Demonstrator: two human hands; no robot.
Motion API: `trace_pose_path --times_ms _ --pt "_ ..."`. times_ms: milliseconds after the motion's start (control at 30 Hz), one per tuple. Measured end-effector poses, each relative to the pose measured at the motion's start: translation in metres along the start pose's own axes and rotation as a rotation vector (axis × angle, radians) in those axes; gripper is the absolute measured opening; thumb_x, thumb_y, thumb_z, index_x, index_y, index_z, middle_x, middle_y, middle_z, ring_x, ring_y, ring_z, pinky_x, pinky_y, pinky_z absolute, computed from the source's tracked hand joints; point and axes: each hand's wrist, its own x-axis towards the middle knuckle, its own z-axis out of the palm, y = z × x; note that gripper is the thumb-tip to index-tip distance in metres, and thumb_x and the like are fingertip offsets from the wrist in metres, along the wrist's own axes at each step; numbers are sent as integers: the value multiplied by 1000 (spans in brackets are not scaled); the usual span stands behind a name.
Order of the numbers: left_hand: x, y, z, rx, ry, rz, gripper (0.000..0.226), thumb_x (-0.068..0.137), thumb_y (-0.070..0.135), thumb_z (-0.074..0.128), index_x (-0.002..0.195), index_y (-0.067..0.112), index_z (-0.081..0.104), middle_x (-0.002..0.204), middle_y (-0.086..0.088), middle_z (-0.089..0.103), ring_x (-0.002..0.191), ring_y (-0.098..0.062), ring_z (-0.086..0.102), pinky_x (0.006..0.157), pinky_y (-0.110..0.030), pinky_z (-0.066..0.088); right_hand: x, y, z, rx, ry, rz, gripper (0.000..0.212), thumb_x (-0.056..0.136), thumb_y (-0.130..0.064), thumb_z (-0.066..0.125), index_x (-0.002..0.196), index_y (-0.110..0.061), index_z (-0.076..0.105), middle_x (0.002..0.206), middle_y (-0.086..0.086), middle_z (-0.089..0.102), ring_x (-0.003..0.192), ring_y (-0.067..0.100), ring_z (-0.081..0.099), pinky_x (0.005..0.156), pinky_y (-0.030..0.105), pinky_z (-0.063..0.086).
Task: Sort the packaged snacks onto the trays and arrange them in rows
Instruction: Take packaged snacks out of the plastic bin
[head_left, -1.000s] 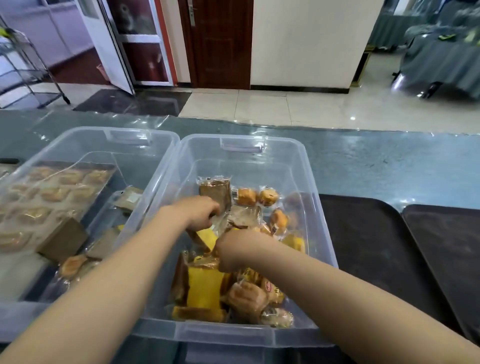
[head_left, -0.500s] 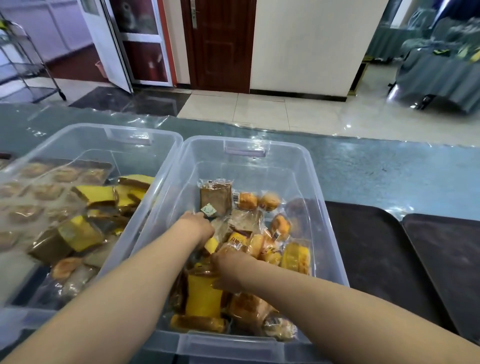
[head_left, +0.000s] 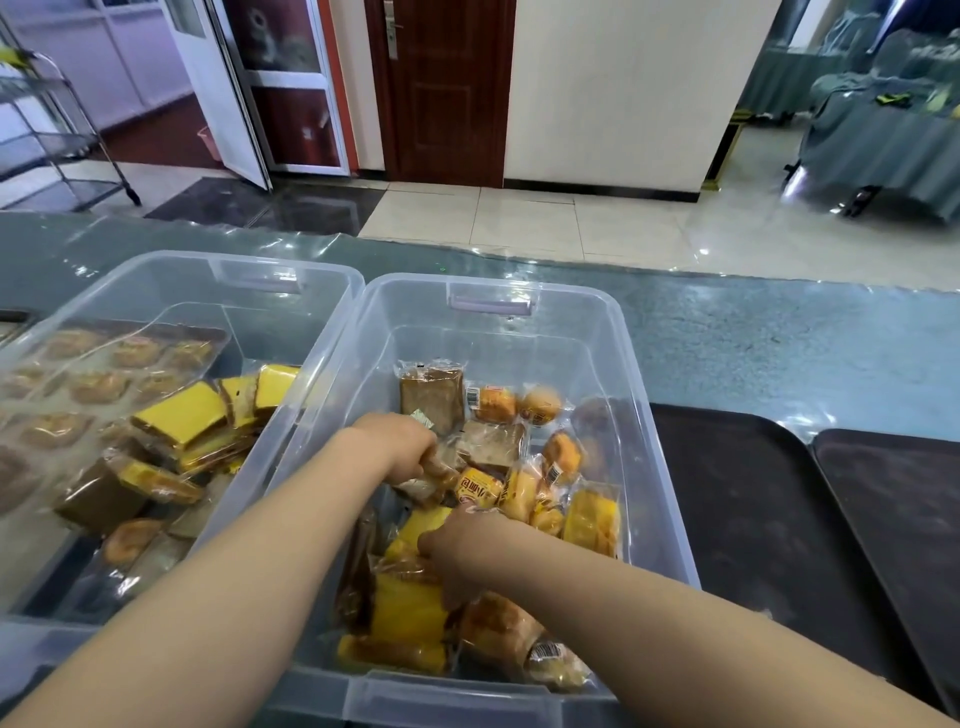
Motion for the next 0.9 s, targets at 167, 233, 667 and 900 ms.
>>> trace_pose_path --times_ms 167,233,667,900 --pt "-1 3 -5 -82 131 20 21 99 37 46 112 22 54 116 -3 63 103 -24 59 79 -36 48 7 1 5 180 -57 -68 58 92 -17 60 143 -12 33 99 9 57 79 21 56 61 29 48" --pt "-1 8 -7 -107 166 50 23 102 37 40 112 17 48 112 -6 62 92 -24 56 72 -35 43 5 -1 5 215 -83 -78 56 94 -20 58 141 -8 31 96 10 55 77 20 54 61 28 47" --pt "1 29 -1 -594 0 40 73 82 58 67 135 13 45 131 -5 55 102 -18 52 83 -28 42 8 7 0 48 -81 -105 51 95 -35 58 137 -7 47 121 11 55 98 26 57 75 34 51" --pt "5 27 8 -508 -86 -57 61 85 46 69 127 7 51 130 -10 56 109 -26 56 80 -27 41 -15 25 -20 199 -103 -97 53 92 -29 62 140 -16 42 96 4 60 80 21 59 61 31 45"
